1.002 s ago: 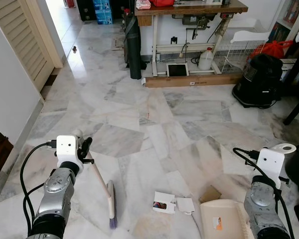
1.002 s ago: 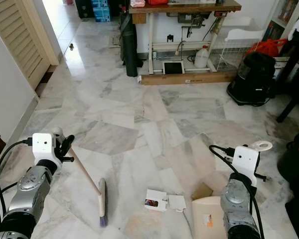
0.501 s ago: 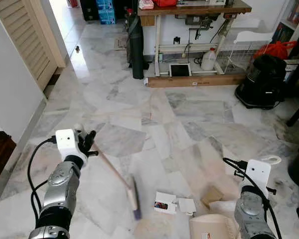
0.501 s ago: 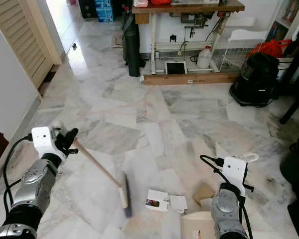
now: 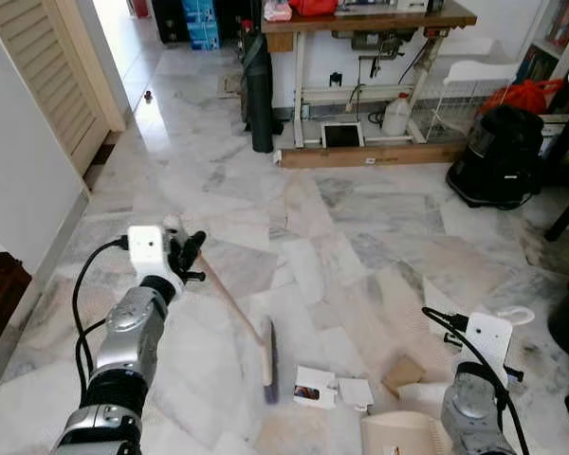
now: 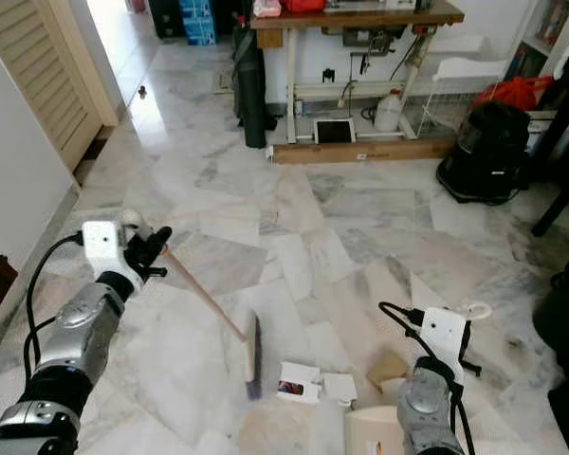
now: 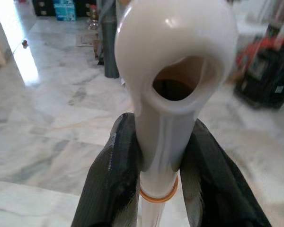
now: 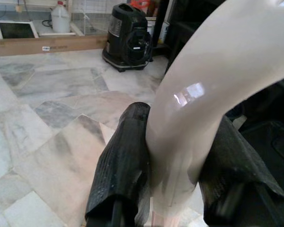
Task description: Sweep floor
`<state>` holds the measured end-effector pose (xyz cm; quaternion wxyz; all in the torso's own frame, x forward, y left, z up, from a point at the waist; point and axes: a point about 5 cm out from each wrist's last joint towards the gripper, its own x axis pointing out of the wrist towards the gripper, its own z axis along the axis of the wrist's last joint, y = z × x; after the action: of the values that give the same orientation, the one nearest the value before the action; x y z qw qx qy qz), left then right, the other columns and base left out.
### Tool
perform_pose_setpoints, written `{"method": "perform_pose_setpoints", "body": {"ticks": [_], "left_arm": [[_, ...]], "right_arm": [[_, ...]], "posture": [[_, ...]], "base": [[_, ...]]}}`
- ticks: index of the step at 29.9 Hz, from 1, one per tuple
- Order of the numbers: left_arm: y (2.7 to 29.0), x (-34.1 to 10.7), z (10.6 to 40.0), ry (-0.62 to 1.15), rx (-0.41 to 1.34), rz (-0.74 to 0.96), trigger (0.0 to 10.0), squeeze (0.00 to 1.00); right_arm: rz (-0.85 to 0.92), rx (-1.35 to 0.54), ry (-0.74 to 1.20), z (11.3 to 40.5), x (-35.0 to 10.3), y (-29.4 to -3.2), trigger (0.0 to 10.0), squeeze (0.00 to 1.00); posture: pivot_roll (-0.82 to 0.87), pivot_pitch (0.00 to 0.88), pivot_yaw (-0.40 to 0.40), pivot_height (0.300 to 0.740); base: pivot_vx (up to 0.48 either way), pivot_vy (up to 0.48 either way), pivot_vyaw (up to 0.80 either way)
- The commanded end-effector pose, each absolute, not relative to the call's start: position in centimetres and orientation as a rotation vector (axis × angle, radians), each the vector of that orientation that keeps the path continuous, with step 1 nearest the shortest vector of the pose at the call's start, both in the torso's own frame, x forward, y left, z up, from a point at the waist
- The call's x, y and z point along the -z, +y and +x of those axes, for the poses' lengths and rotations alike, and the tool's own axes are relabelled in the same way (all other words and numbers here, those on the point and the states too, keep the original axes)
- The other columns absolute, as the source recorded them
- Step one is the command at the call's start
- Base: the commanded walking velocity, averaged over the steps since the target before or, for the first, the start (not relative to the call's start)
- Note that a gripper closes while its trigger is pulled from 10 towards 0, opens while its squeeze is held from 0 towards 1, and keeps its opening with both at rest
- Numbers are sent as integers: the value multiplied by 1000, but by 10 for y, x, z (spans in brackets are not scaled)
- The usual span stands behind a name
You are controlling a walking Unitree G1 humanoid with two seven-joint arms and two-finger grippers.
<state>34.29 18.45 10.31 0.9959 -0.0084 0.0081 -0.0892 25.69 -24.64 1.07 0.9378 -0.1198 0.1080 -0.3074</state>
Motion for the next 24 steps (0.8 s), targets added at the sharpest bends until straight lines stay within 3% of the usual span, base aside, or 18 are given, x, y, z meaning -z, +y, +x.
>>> {"method": "perform_pose_setpoints", "body": {"ticks": [1,15,24], "left_arm": [[189,-108,346,-13,159,72,10000,0],[192,-83,332,33,116,60,10000,0],[197,-85,333,27,100,54,10000,0]], "right_arm": [[-262,614,298,247,3,-242,10000,0],[-171,599,313,247,7,-239,10000,0],[-155,567,317,250,6,-235,10000,0]], "posture": [[-50,0,45,740],[-58,0,46,740],[-56,0,40,740]], "base": [[0,0,0],[0,0,0],[0,0,-781]]}}
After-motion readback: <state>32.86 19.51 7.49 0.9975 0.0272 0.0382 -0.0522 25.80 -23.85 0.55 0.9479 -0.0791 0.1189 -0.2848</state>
